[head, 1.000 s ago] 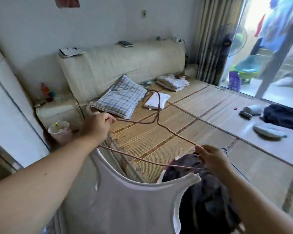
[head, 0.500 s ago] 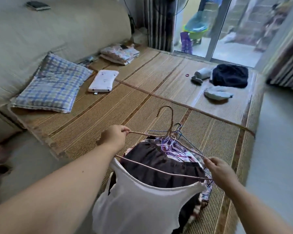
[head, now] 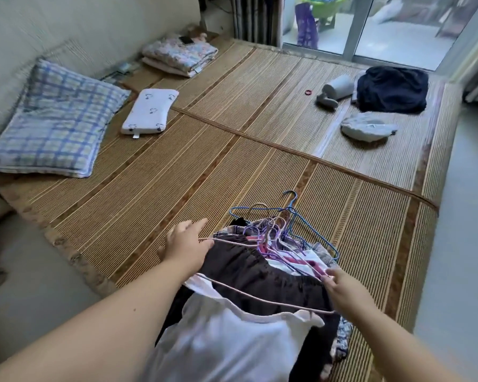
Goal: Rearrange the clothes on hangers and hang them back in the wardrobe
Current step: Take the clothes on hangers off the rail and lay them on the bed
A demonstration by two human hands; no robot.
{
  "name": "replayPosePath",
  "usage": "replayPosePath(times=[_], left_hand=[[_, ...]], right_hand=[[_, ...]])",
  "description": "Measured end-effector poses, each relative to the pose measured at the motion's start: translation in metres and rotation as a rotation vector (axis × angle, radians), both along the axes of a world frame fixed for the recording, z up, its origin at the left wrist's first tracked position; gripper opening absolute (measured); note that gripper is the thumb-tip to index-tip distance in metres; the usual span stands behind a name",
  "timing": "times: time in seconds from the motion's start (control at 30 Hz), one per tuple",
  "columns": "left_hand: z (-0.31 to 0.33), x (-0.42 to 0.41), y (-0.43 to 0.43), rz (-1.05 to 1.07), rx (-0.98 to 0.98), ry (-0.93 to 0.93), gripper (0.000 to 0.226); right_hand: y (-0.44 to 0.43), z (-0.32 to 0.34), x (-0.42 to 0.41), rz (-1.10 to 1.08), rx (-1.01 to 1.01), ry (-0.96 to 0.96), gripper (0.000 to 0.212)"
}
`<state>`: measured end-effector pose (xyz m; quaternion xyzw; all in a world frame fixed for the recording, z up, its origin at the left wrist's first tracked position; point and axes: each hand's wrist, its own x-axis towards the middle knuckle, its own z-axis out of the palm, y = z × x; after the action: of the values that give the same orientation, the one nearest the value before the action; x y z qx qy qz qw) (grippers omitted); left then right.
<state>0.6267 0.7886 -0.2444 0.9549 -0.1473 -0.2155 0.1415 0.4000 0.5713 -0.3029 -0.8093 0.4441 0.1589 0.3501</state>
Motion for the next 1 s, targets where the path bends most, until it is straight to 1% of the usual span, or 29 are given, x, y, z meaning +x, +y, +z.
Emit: replayPosePath(times=[0.07, 0.2, 0.33, 0.4, 0.5, 0.57, 0.67, 0.77, 0.9, 1.0], left_hand=[[-0.009, -0.006, 0.007, -0.002, 0.014, 0.063, 0.061], [-0.011, -0.021, 0.03, -0.014, 0.057, 0.116, 0.063], [0.016, -0.028, 0.064, 0.005, 0.031, 0.114, 0.058], [0.04, -0.031, 0.086, 0.024, 0.006, 0.079, 0.057], [0.083, -0.035, 0.126, 0.04, -0.027, -0.016, 0.055], [0.112, -0.041, 0.158, 0.07, -0.038, -0.091, 0.055], [0.159, -0.055, 0.224, 0.168, -0.061, -0.235, 0.057], [0.202, -0.079, 0.3, 0.273, -0.05, -0.398, 0.058], [0.258, -0.119, 0.395, 0.418, 0.024, -0.567, 0.059], [0.3, -0.157, 0.46, 0.525, 0.075, -0.689, 0.058]], right_hand=[[0.009, -0.005, 0.006, 0.043, -0.031, 0.038, 0.037], [0.032, 0.0, 0.028, 0.147, -0.026, 0.05, 0.043], [0.07, 0.027, 0.07, 0.286, 0.006, -0.042, 0.049], [0.098, 0.048, 0.096, 0.411, -0.019, -0.147, 0.046], [0.153, 0.089, 0.132, 0.614, -0.022, -0.31, 0.04], [0.196, 0.119, 0.148, 0.73, -0.036, -0.384, 0.044], [0.276, 0.17, 0.166, 0.925, -0.059, -0.55, 0.048], [0.361, 0.219, 0.167, 1.114, -0.059, -0.705, 0.052], [0.462, 0.277, 0.156, 1.311, -0.059, -0.884, 0.053], [0.529, 0.316, 0.143, 1.437, -0.049, -0.976, 0.053]])
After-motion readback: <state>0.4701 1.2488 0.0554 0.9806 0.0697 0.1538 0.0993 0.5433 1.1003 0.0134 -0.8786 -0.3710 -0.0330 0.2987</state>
